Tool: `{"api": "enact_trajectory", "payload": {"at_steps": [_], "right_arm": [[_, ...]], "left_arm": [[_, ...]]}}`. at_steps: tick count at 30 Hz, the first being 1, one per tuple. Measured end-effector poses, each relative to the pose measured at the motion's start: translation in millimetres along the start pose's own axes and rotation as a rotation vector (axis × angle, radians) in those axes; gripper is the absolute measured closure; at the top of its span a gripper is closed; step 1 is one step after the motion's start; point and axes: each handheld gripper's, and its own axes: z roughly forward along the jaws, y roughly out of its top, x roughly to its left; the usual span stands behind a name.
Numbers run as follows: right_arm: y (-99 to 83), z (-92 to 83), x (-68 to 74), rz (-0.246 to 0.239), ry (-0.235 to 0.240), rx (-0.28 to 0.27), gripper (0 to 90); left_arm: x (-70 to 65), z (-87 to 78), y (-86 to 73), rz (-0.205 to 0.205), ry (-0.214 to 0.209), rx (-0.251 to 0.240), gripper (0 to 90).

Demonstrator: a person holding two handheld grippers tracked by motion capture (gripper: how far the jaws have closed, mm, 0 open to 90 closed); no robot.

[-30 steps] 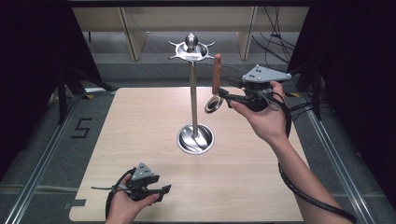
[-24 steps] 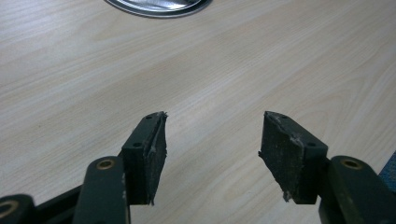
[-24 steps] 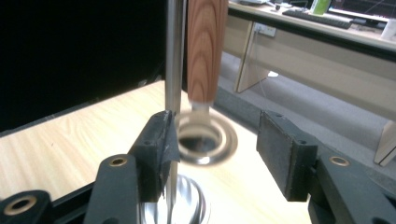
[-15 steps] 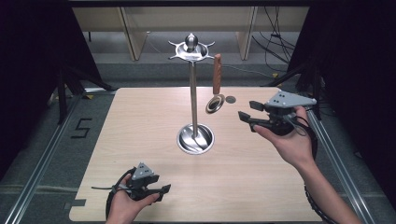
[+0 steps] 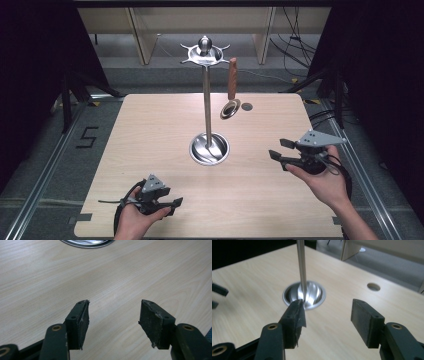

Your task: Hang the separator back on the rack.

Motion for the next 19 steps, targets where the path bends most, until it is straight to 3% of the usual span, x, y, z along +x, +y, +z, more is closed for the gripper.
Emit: {"api": "enact_trajectory", "payload": {"at_steps": [1,2,3,9,11,12,13,14,15,17,18,19], "right_arm": [[-14.0,-0.4,0.0,0.027,-0.008,0.008,45.3],[-14.0,-0.4,0.0,0.027,-0.008,0.008,45.3],[-27.3,1.0,-1.1,0.030,-0.004,0.035,45.3],[-56.6,4.6,-2.2,0.065,0.010,0.057,44.9],[-63.5,4.6,-1.4,0.086,0.009,0.056,44.9],[-66.8,5.2,-2.3,0.065,0.002,0.059,45.0],[-69.0,5.3,-1.6,0.071,-0.005,0.055,44.9],[-70.2,4.4,-1.4,0.081,-0.005,0.059,45.0],[-71.4,4.0,-1.5,0.088,-0.011,0.051,45.0],[-73.6,3.8,-1.9,0.100,-0.029,0.036,45.0],[-74.6,4.8,-4.5,0.070,-0.031,0.026,45.0],[-75.2,4.6,-4.3,0.082,-0.034,0.027,45.0]], "left_arm": [[-0.5,0.5,-0.1,-0.007,0.001,-0.005,39.8],[-0.5,0.8,-0.2,-0.007,0.000,-0.007,39.8],[-0.4,0.8,-0.3,-0.005,0.001,-0.006,39.8],[-0.3,1.4,-0.2,-0.013,0.006,-0.008,39.8],[0.0,1.0,-0.1,-0.005,-0.004,-0.008,39.8],[-0.7,1.4,0.1,-0.011,-0.010,-0.017,39.8],[-0.3,0.5,0.3,0.003,-0.006,-0.007,39.8],[-1.8,2.5,0.2,-0.019,-0.004,-0.023,39.8],[-1.5,1.5,0.6,-0.009,-0.010,-0.006,39.8],[-2.1,2.2,0.4,-0.004,0.002,-0.021,39.8],[-2.4,3.0,0.4,-0.013,0.002,-0.021,39.8],[-2.7,1.9,0.8,-0.015,-0.011,-0.019,39.8]]}}
